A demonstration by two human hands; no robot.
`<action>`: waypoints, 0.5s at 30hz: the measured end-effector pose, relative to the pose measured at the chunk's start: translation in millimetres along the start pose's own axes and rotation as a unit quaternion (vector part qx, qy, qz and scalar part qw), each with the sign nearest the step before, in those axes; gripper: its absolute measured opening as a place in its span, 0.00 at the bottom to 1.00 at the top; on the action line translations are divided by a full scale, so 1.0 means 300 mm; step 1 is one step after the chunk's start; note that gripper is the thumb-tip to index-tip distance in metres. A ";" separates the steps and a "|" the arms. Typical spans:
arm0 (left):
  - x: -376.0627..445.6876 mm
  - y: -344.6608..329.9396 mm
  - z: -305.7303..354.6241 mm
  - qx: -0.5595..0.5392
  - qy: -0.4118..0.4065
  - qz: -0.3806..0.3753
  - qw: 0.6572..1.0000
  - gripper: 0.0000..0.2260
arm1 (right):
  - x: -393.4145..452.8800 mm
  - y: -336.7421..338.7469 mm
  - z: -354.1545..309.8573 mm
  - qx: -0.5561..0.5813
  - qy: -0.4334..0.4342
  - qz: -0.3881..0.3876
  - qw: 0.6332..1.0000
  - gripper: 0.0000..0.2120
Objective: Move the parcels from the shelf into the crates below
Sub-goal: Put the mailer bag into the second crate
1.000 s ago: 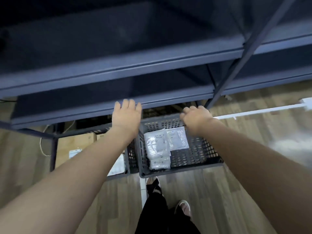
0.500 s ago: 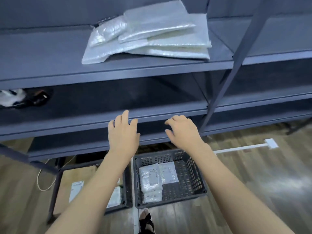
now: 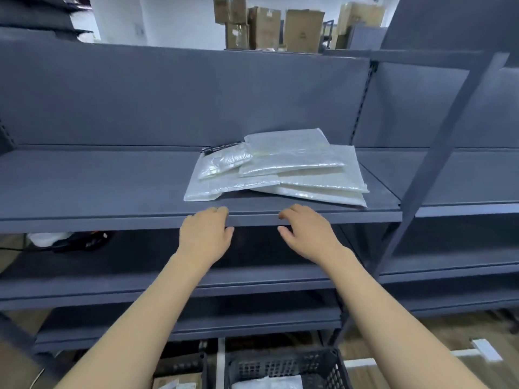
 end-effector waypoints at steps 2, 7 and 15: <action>0.074 0.006 -0.047 0.011 0.003 -0.007 1.000 0.15 | 0.066 0.003 -0.001 0.005 0.002 0.000 1.000 0.17; 0.331 0.047 -0.238 0.084 0.024 -0.039 0.995 0.17 | 0.278 0.028 0.044 -0.018 -0.001 0.007 1.000 0.18; 0.584 -0.055 -0.386 0.002 0.083 -0.097 0.992 0.29 | 0.651 -0.006 0.049 -0.043 0.003 -0.045 0.998 0.27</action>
Point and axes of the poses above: each hand's wrist, its own x-axis towards the middle knuckle, its own y-axis out of the back of the hand, z = x × y, the point moved 9 cm from there along x, towards the middle knuckle, and after that the axes turned 5 degrees about z, right-handed, at the moved point
